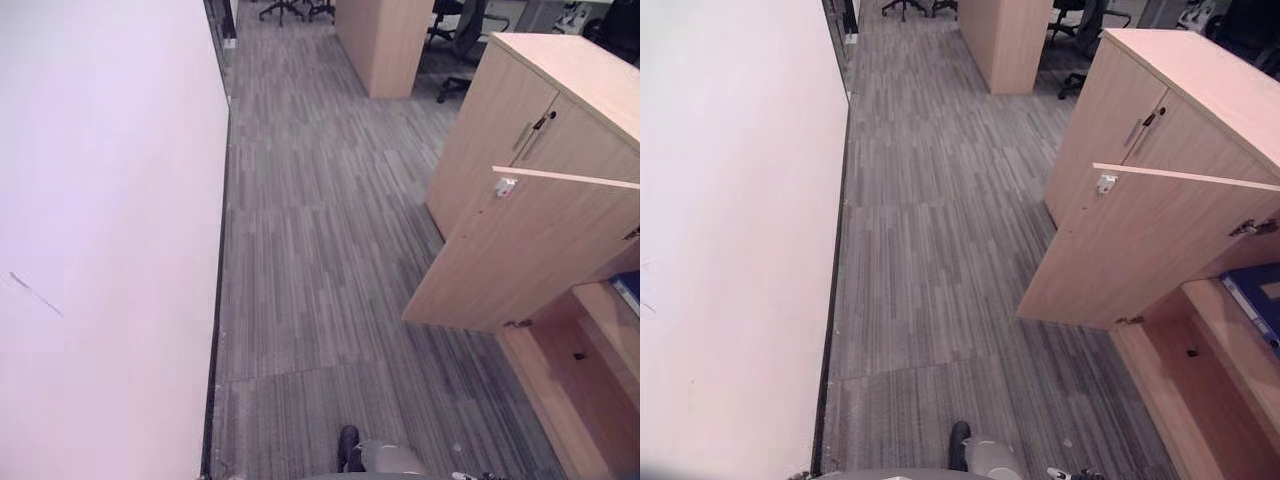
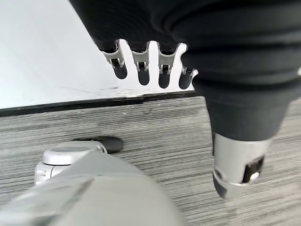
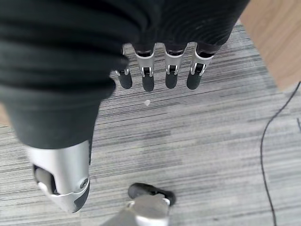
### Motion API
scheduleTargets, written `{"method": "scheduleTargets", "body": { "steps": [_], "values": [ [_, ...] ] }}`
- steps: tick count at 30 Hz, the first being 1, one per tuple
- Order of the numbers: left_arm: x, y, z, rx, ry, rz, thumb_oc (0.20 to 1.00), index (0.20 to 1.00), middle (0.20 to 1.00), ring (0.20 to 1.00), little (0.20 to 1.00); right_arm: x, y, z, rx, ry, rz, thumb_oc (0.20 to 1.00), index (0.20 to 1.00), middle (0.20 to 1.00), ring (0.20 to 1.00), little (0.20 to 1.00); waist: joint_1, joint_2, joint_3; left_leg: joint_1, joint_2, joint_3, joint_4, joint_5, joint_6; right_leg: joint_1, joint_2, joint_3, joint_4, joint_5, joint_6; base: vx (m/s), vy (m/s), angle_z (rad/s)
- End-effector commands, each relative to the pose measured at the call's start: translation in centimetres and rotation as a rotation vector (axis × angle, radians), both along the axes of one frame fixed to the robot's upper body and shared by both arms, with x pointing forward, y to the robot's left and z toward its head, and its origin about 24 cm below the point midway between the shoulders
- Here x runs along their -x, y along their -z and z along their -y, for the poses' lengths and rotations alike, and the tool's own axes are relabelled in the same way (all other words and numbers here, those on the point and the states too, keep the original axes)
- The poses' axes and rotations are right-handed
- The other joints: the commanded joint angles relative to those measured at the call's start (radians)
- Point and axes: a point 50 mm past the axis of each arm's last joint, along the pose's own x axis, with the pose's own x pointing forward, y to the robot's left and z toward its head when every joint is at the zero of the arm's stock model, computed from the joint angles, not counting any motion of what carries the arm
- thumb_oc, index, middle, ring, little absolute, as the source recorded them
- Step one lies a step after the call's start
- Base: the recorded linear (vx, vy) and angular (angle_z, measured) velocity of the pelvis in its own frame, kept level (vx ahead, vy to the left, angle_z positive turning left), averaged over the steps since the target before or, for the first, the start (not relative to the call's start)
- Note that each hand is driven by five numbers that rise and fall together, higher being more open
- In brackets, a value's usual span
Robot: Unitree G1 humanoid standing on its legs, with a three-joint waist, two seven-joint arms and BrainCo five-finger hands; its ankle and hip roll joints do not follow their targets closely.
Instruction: Put the empty folder in the office cabinet
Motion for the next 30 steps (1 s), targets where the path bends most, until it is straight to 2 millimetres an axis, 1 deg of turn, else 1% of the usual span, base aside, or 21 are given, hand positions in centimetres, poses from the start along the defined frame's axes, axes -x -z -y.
{"method": "scheduleTargets", "body": {
  "steps": [1,2,4,5,7,8,9,10,13,15,16,18,20,21,23,24,25,27,28,29,30],
  "values": [
    [-1.3,-0.4,-0.4,-0.016,-0.022,0.066,1.000,1.000,1.000,1.000,1.000,-0.2,0.0,-0.1,0.004,0.056,0.006,1.000,1.000,1.000,1.000,1.000,-0.005,-0.038,0.059,-0.092,-0.073,0.058,0.211,0.066,0.080,0.128,-0.044,0.060,-0.196,0.165,0.097,0.12,-0.176,-0.12],
    [-1.4,-0.4,-0.3,-0.017,-0.020,0.069,1.000,1.000,1.000,1.000,1.000,-0.1,0.0,0.0,0.009,0.064,0.006,1.000,1.000,1.000,1.000,1.000,0.000,-0.042,0.064,-0.126,-0.072,0.068,0.271,0.077,0.090,0.146,-0.045,0.066,-0.200,0.155,0.088,0.12,-0.174,-0.15],
    [-1.4,-0.4,-0.3,-0.017,-0.020,0.069,1.000,1.000,1.000,1.000,1.000,-0.1,0.0,0.0,0.009,0.064,0.006,1.000,1.000,1.000,1.000,1.000,0.001,-0.041,0.064,-0.129,-0.070,0.068,0.277,0.074,0.090,0.146,-0.044,0.066,-0.200,0.156,0.088,0.09,-0.035,-0.41],
    [-1.3,-0.3,0.0,-0.012,-0.015,0.068,1.000,1.000,1.000,1.000,1.000,-0.2,-0.1,0.3,0.016,0.081,0.010,1.000,1.000,1.000,1.000,1.000,0.018,-0.058,0.069,-0.234,-0.082,0.107,0.302,0.055,0.122,0.186,-0.065,0.098,-0.209,0.140,0.084,0.20,-0.009,-0.56],
    [-1.1,-0.3,0.1,-0.010,-0.016,0.063,1.000,1.000,1.000,1.000,1.000,-0.1,-0.1,0.3,0.016,0.081,0.008,1.000,1.000,1.000,1.000,1.000,0.030,-0.062,0.072,-0.264,-0.093,0.108,0.280,0.039,0.127,0.202,-0.070,0.116,-0.216,0.138,0.087,0.18,0.039,-0.55],
    [-1.0,-0.2,0.1,-0.010,-0.021,0.060,1.000,1.000,1.000,1.000,1.000,0.1,-0.1,0.3,0.021,0.075,-0.002,1.000,1.000,1.000,1.000,1.000,0.042,-0.061,0.071,-0.289,-0.097,0.074,0.191,0.038,0.120,0.214,-0.075,0.141,-0.221,0.130,0.095,0.10,0.066,-0.60],
    [-1.0,-0.2,0.1,-0.010,-0.021,0.060,1.000,1.000,1.000,1.000,1.000,0.1,-0.1,0.3,0.021,0.075,-0.002,1.000,1.000,1.000,1.000,1.000,0.043,-0.062,0.074,-0.284,-0.098,0.075,0.189,0.038,0.121,0.217,-0.076,0.142,-0.221,0.129,0.095,0.14,0.093,-0.45],
    [-1.0,-0.2,0.1,-0.009,-0.022,0.060,1.000,1.000,1.000,1.000,1.000,0.2,-0.1,0.3,0.023,0.072,-0.006,1.000,1.000,1.000,1.000,1.000,0.049,-0.058,0.071,-0.298,-0.099,0.045,0.135,0.047,0.113,0.224,-0.075,0.155,-0.225,0.122,0.098,0.13,0.084,-0.35],
    [-0.5,-0.1,0.3,-0.010,-0.024,0.045,1.000,1.000,1.000,1.000,1.000,0.7,0.0,0.3,0.032,0.055,-0.024,1.000,1.000,1.000,1.000,1.000,0.083,-0.023,0.070,-0.324,-0.111,-0.162,-0.092,0.171,0.075,0.264,-0.049,0.223,-0.235,0.092,0.098,0.22,0.131,-0.57],
    [0.0,0.0,0.4,-0.008,-0.021,0.026,1.000,1.000,1.000,1.000,1.000,1.0,0.0,0.4,0.037,0.046,-0.036,1.000,1.000,1.000,1.000,1.000,0.097,-0.002,0.066,-0.342,-0.150,-0.299,-0.138,0.189,0.054,0.273,-0.037,0.283,-0.233,0.077,0.098,0.15,0.103,-0.81],
    [0.0,0.0,0.4,-0.007,-0.021,0.026,1.000,1.000,1.000,1.000,1.000,1.1,0.0,0.5,0.037,0.046,-0.036,1.000,1.000,1.000,1.000,1.000,0.097,-0.002,0.068,-0.338,-0.150,-0.299,-0.139,0.189,0.054,0.276,-0.038,0.283,-0.233,0.076,0.097,0.07,0.079,-1.10],
    [1.3,0.4,0.8,0.010,-0.016,-0.026,1.000,1.000,1.000,1.000,1.000,1.1,-0.1,0.7,0.036,0.050,-0.036,1.000,1.000,1.000,1.000,1.000,0.091,0.028,0.048,-0.271,-0.152,-0.367,-0.184,0.177,0.042,0.261,-0.026,0.340,-0.221,0.074,0.105,0.14,0.253,-1.12],
    [1.6,0.4,0.8,0.010,-0.005,-0.039,1.000,1.000,1.000,1.000,1.000,1.1,-0.1,0.8,0.037,0.061,-0.034,1.000,1.000,1.000,1.000,1.000,0.087,0.029,0.045,-0.262,-0.159,-0.361,-0.170,0.165,0.048,0.252,-0.038,0.353,-0.217,0.076,0.113,0.10,0.330,-1.15],
    [1.4,0.3,0.6,0.003,0.036,-0.041,1.000,1.000,1.000,1.000,1.000,0.7,-0.1,0.5,0.018,0.074,-0.021,1.000,1.000,1.000,1.000,1.000,0.067,0.030,0.036,-0.231,-0.166,-0.312,-0.191,0.145,0.072,0.223,-0.059,0.408,-0.216,0.096,0.137,0.03,0.274,-1.26],
    [1.0,0.2,0.4,-0.004,0.045,-0.030,1.000,1.000,1.000,1.000,1.000,0.5,0.0,0.4,0.014,0.072,-0.017,1.000,1.000,1.000,1.000,1.000,0.069,0.028,0.036,-0.225,-0.170,-0.289,-0.195,0.139,0.083,0.208,-0.067,0.428,-0.213,0.105,0.147,-0.02,0.307,-1.11],
    [-0.2,-0.1,0.0,-0.018,0.069,0.007,1.000,1.000,1.000,1.000,1.000,-0.1,0.0,0.2,0.003,0.065,-0.004,1.000,1.000,1.000,1.000,1.000,0.060,0.026,0.037,-0.218,-0.184,-0.247,-0.202,0.126,0.106,0.179,-0.086,0.460,-0.216,0.127,0.171,-0.05,0.260,-1.20],
    [-0.2,-0.1,-0.1,-0.018,0.068,0.007,1.000,1.000,1.000,1.000,1.000,-0.1,0.0,0.2,0.003,0.065,-0.004,1.000,1.000,1.000,1.000,1.000,0.063,0.025,0.038,-0.218,-0.184,-0.244,-0.202,0.125,0.107,0.178,-0.086,0.463,-0.216,0.127,0.171,-0.05,0.275,-1.18],
    [-2.6,-0.8,-0.7,-0.045,0.103,0.079,1.000,1.000,1.000,1.000,1.000,-1.3,-0.2,0.1,0.001,0.056,0.024,1.000,1.000,1.000,1.000,1.000,0.050,0.024,0.044,-0.219,-0.207,-0.187,-0.208,0.107,0.138,0.120,-0.109,0.492,-0.215,0.162,0.204,-0.12,0.350,-1.15],
    [-3.6,-1.2,-1.2,-0.059,0.109,0.112,1.000,1.000,1.000,1.000,1.000,-2.2,-0.3,-0.1,-0.002,0.041,0.047,1.000,1.000,1.000,1.000,1.000,0.049,0.024,0.051,-0.225,-0.216,-0.145,-0.201,0.097,0.152,0.080,-0.119,0.495,-0.203,0.178,0.218,-0.13,0.336,-1.25],
    [-3.6,-1.2,-1.2,-0.059,0.109,0.112,1.000,1.000,1.000,1.000,1.000,-2.2,-0.3,-0.1,-0.002,0.041,0.047,1.000,1.000,1.000,1.000,1.000,0.051,0.024,0.052,-0.224,-0.216,-0.142,-0.200,0.096,0.153,0.079,-0.119,0.498,-0.202,0.178,0.219,-0.11,0.261,-1.56],
    [-3.7,-1.4,-1.7,-0.069,0.096,0.118,1.000,1.000,1.000,1.000,1.000,-3.0,-0.4,-0.3,-0.002,0.019,0.066,1.000,1.000,1.000,1.000,1.000,0.066,0.029,0.062,-0.218,-0.204,-0.090,-0.203,0.084,0.152,0.053,-0.144,0.398,-0.186,0.178,0.205,-0.07,0.130,-1.22]
  ]
}}
